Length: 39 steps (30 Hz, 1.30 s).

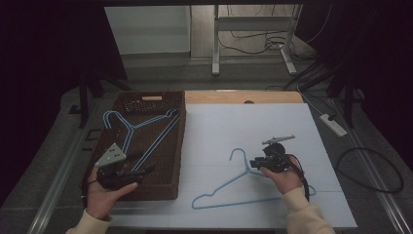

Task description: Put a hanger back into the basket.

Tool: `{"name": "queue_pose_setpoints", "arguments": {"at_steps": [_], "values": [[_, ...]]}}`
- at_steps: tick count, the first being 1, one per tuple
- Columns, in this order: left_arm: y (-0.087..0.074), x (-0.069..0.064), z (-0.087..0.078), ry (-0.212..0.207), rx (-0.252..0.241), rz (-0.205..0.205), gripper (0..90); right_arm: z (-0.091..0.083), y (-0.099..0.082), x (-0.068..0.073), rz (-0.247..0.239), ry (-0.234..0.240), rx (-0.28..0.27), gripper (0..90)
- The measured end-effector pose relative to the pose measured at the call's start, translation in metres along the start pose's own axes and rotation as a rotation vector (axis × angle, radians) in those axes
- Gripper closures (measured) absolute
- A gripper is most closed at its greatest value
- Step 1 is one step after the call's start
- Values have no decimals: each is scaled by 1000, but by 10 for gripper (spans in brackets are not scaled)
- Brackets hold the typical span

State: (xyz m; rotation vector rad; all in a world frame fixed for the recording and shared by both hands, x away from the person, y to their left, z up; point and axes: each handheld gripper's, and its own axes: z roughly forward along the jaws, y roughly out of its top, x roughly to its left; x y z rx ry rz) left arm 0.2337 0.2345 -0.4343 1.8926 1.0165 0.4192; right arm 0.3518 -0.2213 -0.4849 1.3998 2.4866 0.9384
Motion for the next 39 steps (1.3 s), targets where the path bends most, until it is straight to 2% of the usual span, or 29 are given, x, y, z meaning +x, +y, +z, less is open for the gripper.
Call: {"name": "queue_pose_setpoints", "arguments": {"at_steps": [3,8,14,17,18,20,21,22,24,25,26,28,33,34,35,36,39], "values": [[0,0,1,-2,2,1,350,8,5,2,0,-16,30,589],[0,-1,2,-7,3,1,349,19,16,8,-2,-55,97,554],[0,-1,1,-11,1,6,349,34,28,17,-9,-133,173,580],[0,0,0,-11,-1,5,349,39,30,20,-8,-155,194,586],[0,0,0,-10,-3,5,349,44,31,23,-11,-185,215,609],[0,0,-1,-10,-3,5,349,46,31,24,-9,-194,220,621],[0,0,-1,-10,-3,5,349,48,33,27,-9,-228,235,651],[0,0,-1,-10,-3,5,349,48,33,27,-9,-228,235,651],[0,0,-1,-10,-3,5,349,49,34,29,14,-251,243,737],[0,0,-1,-10,-4,6,349,49,34,29,14,-251,243,737],[0,-1,0,-10,-3,7,349,50,36,30,54,-258,257,812],[0,-1,0,-10,-3,7,349,50,37,31,65,-262,259,818],[0,-2,0,-9,-3,9,349,52,41,32,142,-287,273,844],[0,-2,0,-9,-3,9,349,52,41,32,142,-287,273,844],[0,-2,0,-9,-2,10,349,50,40,31,149,-295,250,866],[0,-2,0,-9,-2,10,349,50,40,31,149,-295,250,866],[0,-2,0,-7,-3,10,349,47,37,27,175,-262,214,868]]}}
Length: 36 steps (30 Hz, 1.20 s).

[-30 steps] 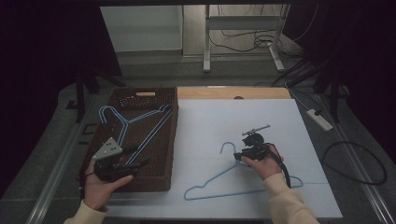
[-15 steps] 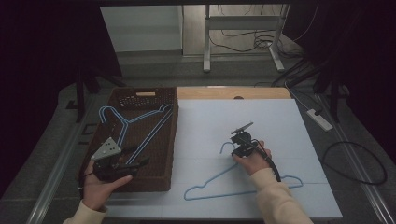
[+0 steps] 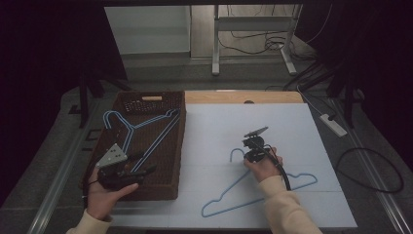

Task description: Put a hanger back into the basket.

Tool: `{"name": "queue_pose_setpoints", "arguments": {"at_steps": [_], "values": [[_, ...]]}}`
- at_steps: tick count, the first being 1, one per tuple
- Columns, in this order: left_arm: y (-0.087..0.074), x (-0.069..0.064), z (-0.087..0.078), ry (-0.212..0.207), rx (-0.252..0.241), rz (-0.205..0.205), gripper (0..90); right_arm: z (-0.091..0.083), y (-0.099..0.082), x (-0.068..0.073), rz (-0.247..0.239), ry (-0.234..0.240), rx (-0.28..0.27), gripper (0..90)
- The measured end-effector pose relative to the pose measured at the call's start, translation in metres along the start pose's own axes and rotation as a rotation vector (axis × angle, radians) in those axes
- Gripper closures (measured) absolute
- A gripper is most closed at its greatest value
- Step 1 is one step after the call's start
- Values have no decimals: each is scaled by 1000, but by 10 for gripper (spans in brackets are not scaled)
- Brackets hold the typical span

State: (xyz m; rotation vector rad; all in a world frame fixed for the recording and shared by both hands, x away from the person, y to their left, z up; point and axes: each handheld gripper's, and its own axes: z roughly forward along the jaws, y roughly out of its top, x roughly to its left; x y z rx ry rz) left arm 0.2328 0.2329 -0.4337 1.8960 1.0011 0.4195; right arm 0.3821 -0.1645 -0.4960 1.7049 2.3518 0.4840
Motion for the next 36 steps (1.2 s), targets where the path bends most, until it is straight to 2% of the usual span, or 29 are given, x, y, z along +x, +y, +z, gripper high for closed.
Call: {"name": "queue_pose_setpoints", "arguments": {"at_steps": [4,13,17,22,27,36], "values": [[1,-2,1,-2,0,5,349,-7,-3,-2,4,23,-41,868],[4,-13,6,-22,8,24,349,-29,-13,-3,-28,66,-188,868],[8,-23,11,-61,13,25,348,-35,-17,-4,-35,76,-222,868],[14,-40,23,-103,39,28,347,-39,-20,-4,-41,88,-246,867],[20,-58,42,-136,95,26,347,-40,-21,-4,-46,93,-256,867],[32,-96,80,-203,187,72,337,-42,-22,-5,-50,99,-264,867]]}}
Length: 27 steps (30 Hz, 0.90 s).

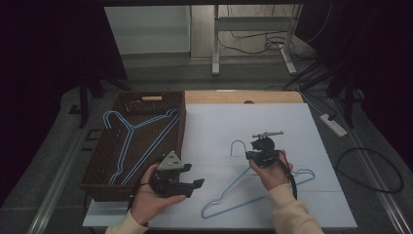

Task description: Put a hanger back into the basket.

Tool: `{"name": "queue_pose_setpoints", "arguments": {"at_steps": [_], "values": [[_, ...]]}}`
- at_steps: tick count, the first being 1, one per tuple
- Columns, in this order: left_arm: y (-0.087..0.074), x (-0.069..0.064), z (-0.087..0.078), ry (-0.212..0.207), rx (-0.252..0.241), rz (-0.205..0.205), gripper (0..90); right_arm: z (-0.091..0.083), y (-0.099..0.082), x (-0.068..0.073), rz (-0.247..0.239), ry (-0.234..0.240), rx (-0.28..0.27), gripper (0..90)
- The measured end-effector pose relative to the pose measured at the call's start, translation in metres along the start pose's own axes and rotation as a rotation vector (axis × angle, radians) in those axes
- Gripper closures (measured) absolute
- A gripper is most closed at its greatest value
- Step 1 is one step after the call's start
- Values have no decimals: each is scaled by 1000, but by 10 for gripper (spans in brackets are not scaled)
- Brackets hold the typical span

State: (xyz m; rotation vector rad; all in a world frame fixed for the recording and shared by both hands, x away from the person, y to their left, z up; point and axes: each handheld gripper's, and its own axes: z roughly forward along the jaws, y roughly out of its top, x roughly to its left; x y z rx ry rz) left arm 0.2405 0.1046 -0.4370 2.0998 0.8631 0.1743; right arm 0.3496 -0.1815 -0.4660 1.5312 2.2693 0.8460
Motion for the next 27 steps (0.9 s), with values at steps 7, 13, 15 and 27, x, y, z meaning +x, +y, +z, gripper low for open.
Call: {"name": "queue_pose_setpoints", "arguments": {"at_steps": [7,13,15,27], "values": [[8,-6,21,-24,47,2,326,-1,-1,0,4,4,-6,867],[15,-14,40,-49,81,15,323,-2,-2,0,0,5,-11,867],[17,-17,47,-55,94,24,320,-3,-2,0,-1,7,-12,867],[18,-29,104,-76,204,56,335,-6,-3,1,-3,9,-25,867]]}}
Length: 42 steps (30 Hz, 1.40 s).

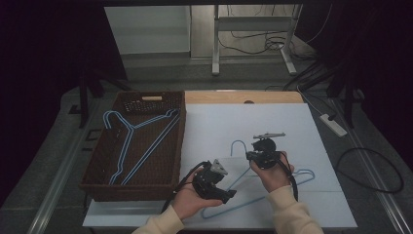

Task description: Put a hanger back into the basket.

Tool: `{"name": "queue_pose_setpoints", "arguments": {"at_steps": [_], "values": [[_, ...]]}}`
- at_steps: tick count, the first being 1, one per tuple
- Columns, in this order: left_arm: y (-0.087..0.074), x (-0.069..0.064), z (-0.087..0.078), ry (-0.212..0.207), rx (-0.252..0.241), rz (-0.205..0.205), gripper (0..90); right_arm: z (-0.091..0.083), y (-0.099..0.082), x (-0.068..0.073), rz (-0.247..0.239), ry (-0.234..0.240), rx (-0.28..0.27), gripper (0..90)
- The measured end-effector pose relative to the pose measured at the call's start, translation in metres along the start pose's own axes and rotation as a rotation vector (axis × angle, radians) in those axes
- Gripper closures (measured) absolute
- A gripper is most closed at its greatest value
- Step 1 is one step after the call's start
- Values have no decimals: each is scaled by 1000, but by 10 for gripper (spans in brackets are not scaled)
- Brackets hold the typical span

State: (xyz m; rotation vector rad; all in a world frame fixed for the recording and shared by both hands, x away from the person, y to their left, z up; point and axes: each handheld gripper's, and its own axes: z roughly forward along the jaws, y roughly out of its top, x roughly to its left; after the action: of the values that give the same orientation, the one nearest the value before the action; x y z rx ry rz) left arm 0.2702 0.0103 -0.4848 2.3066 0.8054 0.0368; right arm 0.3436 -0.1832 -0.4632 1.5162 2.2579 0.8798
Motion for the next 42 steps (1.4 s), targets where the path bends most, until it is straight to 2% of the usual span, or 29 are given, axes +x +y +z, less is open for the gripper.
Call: {"name": "queue_pose_setpoints", "arguments": {"at_steps": [5,9,11,12,15,16,17,19,20,24,25,26,27,28,29,30,31,32,34,36,38,42], "values": [[4,3,23,-14,24,-11,348,-2,0,1,-2,5,-9,867],[5,4,29,-15,33,-14,393,-4,0,1,-5,8,-14,867],[5,6,31,-29,40,-24,461,-5,-1,1,-7,10,-17,866],[5,7,32,-36,48,-25,532,-6,-1,2,-5,11,-21,866],[5,8,33,-56,62,-30,666,-7,0,2,-4,16,-26,866],[5,8,33,-56,62,-30,731,-7,0,2,-4,16,-26,866],[4,8,33,-50,60,-34,731,-8,0,2,-4,19,-28,866],[4,10,31,-47,52,-40,837,-9,0,2,-4,28,-32,866],[4,11,30,-48,45,-57,845,-10,0,2,-2,32,-36,865],[3,13,25,-47,27,-69,865,-19,-1,-2,11,78,-72,863],[2,12,24,-47,17,-72,866,-22,-3,-5,14,102,-87,849],[2,12,24,-47,17,-72,867,-22,-3,-5,14,102,-87,849],[2,12,22,-40,8,-72,867,-23,-3,-6,8,118,-95,814],[3,11,20,-36,5,-75,866,-26,-6,-10,4,163,-118,736],[2,12,17,-35,-12,-86,867,-29,-9,-13,-6,219,-157,619],[2,12,17,-35,-12,-86,867,-29,-9,-13,-6,219,-157,619],[2,13,13,-31,-30,-97,867,-35,-14,-16,-31,248,-191,546],[2,13,13,-31,-30,-97,867,-35,-14,-16,-31,248,-191,546],[2,11,4,-24,-63,-106,867,-46,-19,-21,-72,288,-254,437],[2,10,-5,-13,-89,-98,868,-55,-23,-27,-99,291,-296,384],[4,9,-12,-16,-114,-106,868,-66,-31,-33,-121,268,-345,359],[6,10,-26,-12,-145,-111,869,-79,-44,-44,-127,264,-404,357]]}}
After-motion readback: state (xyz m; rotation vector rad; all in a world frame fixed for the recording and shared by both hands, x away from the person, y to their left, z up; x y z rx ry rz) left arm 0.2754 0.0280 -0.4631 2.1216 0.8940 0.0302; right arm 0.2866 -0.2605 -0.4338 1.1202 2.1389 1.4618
